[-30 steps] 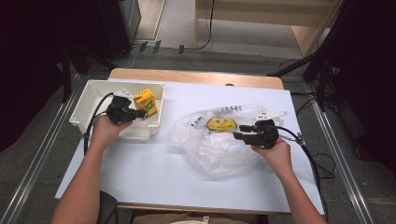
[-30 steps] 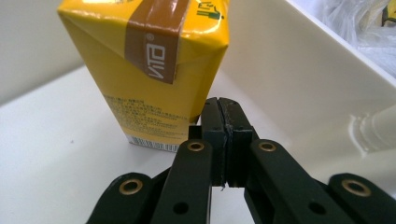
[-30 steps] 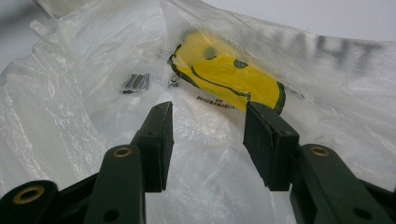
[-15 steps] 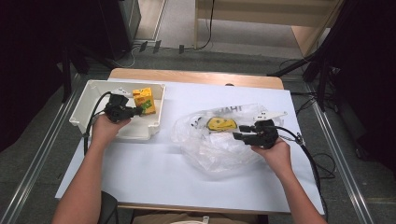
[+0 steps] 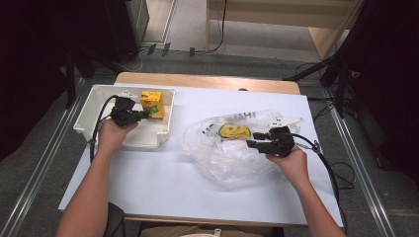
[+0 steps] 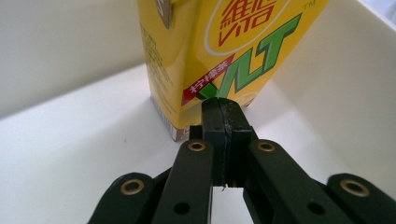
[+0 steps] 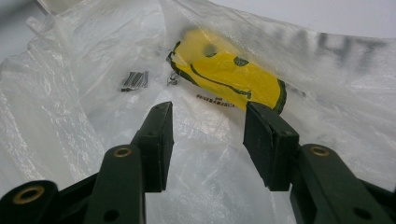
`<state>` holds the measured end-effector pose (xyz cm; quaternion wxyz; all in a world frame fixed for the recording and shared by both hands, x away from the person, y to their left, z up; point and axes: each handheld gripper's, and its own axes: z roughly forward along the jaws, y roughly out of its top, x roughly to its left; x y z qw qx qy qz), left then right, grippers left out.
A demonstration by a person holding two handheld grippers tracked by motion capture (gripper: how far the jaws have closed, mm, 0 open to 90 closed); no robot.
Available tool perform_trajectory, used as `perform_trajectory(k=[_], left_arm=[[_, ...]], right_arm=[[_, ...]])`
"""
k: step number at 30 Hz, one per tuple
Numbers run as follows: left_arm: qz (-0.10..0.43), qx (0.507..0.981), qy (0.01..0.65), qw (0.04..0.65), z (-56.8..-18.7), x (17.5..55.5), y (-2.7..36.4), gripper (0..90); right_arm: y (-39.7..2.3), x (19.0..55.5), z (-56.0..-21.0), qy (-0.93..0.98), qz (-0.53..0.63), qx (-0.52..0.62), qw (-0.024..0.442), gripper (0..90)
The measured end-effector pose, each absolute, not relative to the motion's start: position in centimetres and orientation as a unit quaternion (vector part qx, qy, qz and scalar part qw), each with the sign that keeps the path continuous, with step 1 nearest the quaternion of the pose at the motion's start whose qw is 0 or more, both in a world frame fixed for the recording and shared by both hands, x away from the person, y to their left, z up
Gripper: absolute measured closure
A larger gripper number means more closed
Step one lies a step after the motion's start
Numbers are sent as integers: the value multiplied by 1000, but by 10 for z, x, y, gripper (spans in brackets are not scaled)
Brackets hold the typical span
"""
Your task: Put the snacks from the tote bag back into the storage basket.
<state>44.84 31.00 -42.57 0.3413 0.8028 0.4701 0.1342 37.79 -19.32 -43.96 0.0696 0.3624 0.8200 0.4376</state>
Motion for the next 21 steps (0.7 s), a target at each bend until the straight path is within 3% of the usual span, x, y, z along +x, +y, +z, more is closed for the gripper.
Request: perform_trajectory(k=[21], left_arm=[[143,779,510,335,-427,454,329,900]], right_arm=[[-194,378,-439,819,438,363,69,537]])
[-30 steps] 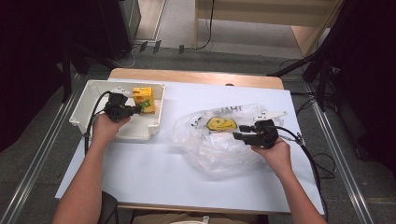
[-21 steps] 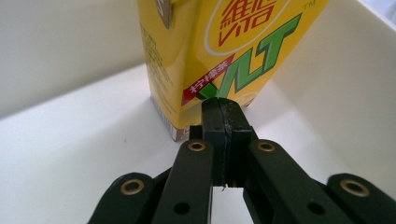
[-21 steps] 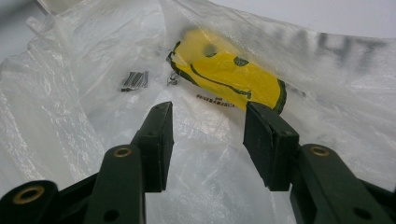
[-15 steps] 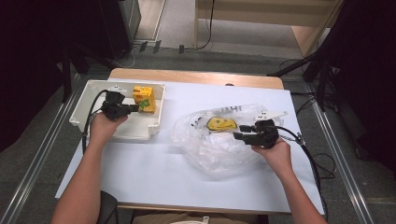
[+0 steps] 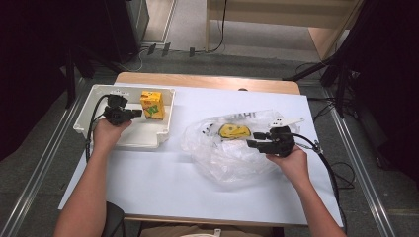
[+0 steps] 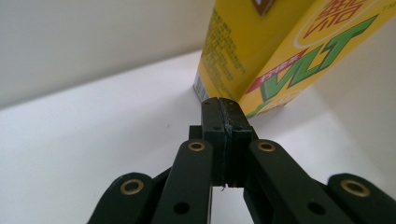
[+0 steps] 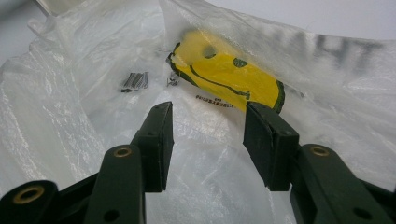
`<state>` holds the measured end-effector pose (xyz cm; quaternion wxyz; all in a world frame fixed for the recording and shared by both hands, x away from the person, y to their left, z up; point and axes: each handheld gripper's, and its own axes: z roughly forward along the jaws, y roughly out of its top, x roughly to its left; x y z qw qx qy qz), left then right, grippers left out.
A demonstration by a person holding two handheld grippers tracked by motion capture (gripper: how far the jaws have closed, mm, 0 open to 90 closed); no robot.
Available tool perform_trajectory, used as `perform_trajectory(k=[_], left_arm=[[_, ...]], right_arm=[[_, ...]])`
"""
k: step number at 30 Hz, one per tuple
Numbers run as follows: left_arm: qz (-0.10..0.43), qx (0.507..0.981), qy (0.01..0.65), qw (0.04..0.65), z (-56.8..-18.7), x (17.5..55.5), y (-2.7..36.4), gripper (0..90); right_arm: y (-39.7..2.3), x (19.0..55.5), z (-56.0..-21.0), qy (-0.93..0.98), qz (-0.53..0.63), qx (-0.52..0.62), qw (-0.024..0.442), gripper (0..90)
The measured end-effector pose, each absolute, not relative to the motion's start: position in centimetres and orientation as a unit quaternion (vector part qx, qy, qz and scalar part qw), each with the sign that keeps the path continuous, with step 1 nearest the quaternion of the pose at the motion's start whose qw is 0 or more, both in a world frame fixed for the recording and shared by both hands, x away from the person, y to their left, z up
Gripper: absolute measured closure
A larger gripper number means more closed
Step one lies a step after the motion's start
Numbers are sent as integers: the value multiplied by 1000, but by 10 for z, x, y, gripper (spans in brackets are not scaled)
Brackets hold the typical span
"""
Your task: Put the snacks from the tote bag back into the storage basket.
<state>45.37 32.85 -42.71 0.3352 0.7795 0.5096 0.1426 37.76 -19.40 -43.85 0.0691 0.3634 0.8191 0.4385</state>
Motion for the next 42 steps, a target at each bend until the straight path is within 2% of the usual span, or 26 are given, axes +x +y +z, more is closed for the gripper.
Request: perform_trajectory(k=[18,27,36,42], left_arm=[[136,780,510,336,-428,458,320,900],[124,781,503,350,-413,445,321,855],[101,789,485,364,-398,431,312,705],[94,800,458,376,-386,422,302,643]], right_arm=[[-194,377,-439,820,440,360,71,538],[-195,373,-434,817,447,357,73,540],[-195,373,-433,817,449,354,75,540],[-195,373,-433,816,448,357,71,540]])
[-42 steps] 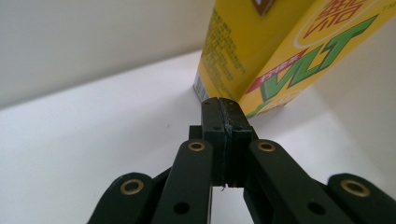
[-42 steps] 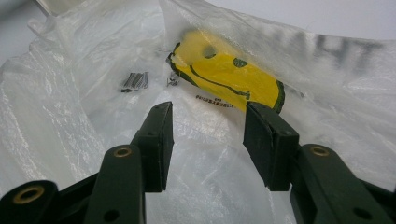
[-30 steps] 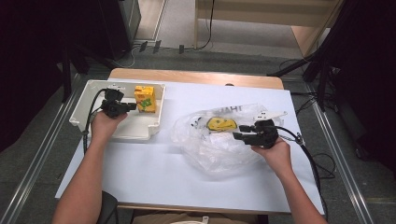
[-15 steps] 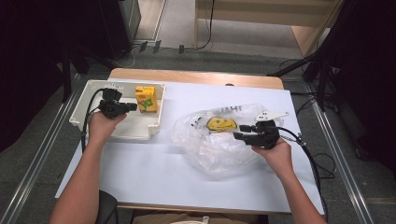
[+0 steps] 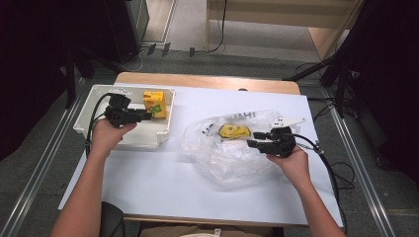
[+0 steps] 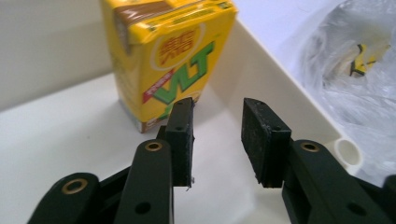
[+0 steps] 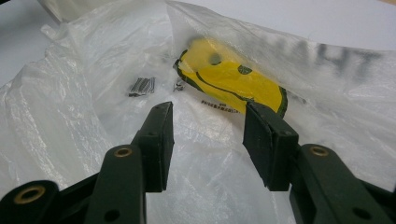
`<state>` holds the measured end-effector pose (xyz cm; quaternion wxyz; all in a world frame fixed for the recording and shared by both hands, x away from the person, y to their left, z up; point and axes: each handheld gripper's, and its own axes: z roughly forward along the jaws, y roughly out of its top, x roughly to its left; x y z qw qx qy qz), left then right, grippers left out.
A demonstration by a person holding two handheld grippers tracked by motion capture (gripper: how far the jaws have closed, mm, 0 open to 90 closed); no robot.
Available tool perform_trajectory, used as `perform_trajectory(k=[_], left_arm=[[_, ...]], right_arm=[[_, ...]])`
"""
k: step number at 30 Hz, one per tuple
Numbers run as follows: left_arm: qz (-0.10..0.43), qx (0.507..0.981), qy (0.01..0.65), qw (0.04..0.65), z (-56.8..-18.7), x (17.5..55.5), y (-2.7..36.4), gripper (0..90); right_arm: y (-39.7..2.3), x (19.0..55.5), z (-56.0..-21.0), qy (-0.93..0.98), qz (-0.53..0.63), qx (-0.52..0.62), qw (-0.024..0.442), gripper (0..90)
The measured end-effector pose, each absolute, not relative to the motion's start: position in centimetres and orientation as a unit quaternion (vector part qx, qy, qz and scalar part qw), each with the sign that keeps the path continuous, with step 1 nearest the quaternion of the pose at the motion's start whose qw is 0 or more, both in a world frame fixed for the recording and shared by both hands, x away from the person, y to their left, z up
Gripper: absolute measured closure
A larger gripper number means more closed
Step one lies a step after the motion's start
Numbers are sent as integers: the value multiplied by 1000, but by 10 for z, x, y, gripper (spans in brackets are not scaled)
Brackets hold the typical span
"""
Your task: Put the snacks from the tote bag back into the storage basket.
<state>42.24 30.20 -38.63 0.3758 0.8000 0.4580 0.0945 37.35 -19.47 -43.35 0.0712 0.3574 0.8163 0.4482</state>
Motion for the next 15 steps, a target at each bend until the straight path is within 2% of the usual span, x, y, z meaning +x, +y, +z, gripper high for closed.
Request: perform_trajectory(k=[15], left_arm=[[85,821,415,383,-367,409,270,507]], right_arm=[[-196,374,-432,816,452,353,72,541]])
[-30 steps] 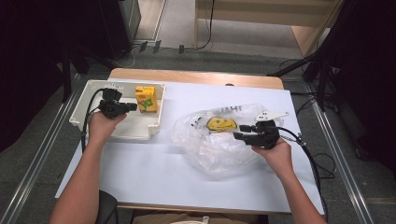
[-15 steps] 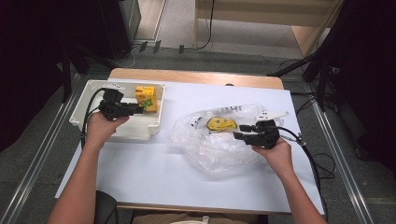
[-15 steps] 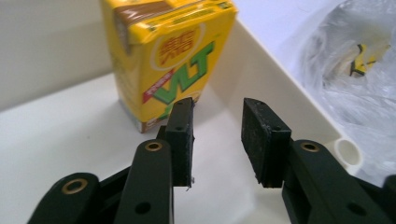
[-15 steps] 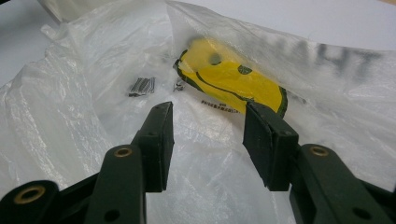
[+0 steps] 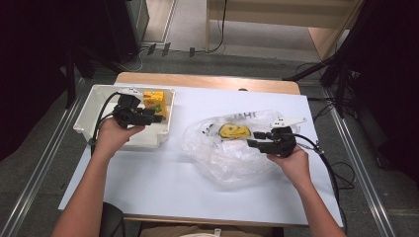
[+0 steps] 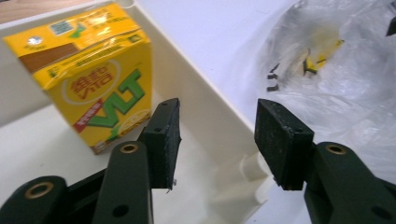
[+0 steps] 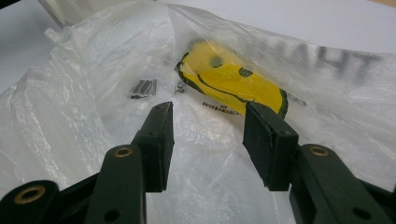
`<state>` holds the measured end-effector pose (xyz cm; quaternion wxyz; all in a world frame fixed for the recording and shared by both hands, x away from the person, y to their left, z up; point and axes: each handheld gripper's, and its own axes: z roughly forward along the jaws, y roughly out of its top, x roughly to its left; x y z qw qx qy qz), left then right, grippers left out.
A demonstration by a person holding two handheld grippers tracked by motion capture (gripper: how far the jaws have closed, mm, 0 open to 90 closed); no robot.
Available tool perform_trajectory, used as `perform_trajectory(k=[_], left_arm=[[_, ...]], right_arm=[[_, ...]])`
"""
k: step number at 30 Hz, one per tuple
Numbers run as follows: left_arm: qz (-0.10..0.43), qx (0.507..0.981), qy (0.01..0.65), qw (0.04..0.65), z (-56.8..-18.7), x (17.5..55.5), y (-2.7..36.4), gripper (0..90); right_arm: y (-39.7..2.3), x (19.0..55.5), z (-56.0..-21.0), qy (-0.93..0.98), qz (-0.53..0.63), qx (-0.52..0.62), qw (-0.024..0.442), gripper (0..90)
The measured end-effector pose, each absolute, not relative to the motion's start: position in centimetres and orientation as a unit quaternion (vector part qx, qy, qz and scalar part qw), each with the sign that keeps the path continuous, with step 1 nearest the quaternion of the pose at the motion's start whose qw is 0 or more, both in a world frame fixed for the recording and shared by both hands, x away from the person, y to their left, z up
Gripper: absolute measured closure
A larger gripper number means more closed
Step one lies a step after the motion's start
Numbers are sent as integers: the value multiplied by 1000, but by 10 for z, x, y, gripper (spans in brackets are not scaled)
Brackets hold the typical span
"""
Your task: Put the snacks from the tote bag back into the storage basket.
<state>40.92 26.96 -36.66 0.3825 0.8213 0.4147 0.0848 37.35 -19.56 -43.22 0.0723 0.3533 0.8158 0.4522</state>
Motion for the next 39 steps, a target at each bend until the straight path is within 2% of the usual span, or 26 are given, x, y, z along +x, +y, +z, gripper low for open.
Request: perform_trajectory(k=[14,39], left_arm=[[66,834,384,391,-359,399,245,413],[33,851,336,402,-355,379,200,389]], right_arm=[[-196,355,-423,813,460,348,74,541],[-191,339,-418,819,463,331,71,533]])
